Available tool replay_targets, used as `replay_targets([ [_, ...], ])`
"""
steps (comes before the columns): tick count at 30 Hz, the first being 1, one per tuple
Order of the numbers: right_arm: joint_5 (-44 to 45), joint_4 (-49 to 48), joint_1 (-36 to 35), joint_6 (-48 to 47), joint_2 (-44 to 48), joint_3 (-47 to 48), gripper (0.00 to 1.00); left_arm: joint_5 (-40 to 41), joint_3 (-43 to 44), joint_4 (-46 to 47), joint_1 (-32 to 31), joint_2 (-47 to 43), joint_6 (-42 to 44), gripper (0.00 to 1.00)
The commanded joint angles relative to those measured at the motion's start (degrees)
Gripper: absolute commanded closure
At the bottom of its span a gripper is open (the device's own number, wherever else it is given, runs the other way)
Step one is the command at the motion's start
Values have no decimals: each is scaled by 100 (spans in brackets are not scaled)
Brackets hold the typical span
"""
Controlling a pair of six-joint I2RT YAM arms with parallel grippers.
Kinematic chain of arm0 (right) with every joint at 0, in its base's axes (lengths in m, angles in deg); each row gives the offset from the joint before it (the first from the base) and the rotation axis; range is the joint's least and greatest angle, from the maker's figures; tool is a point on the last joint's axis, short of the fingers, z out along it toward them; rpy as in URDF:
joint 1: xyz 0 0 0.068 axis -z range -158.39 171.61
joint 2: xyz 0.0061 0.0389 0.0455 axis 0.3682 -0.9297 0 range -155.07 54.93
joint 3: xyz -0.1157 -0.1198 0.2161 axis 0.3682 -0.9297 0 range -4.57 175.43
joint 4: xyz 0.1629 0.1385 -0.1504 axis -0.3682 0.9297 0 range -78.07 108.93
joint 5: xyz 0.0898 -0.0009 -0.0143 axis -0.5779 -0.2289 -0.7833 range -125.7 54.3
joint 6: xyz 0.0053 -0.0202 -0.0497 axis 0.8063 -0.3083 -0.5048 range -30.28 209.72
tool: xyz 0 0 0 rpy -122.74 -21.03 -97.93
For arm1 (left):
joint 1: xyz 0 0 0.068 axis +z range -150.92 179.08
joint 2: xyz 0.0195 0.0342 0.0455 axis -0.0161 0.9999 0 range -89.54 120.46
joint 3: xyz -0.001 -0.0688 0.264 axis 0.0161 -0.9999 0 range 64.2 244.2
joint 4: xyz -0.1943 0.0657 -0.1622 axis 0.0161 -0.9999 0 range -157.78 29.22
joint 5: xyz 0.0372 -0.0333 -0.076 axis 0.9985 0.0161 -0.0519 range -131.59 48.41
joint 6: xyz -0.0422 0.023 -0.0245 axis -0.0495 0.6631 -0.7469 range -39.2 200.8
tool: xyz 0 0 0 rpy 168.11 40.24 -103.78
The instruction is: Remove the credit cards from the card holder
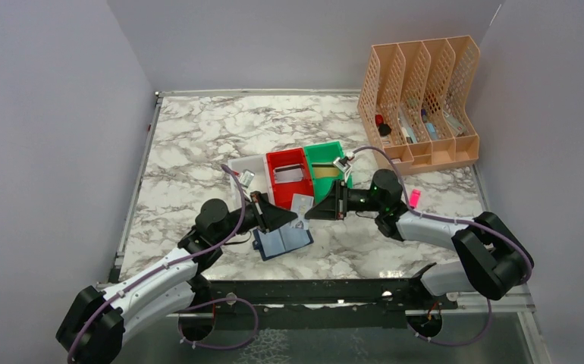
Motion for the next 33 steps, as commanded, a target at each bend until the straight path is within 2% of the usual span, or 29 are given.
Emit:
replay_targets([
  [1,-206,-491,23,98,3,-98,89,-29,-30,243,2,-74,-30,99],
  [5,-59,-385,40,44,85,-174,96,241,-161,238,11,-222,-62,83],
  [7,54,-250,48,-12,155,-206,99,352,-217,222,20,-271,-87,70],
  [9,158,-64,49,-87,230,-218,99,422,-253,202,29,-273,-89,55],
  [15,737,963,49,-624,575,-205,99,639,-188,-222,33,-311,39,25],
  [24,1946,3235,49,-1978,1178,293,99,2190,748,-3006,32,-672,1201,12],
  [33,2522,4409,41,-2901,985,1172,99,3431,1097,-4401,33,-958,1383,4],
])
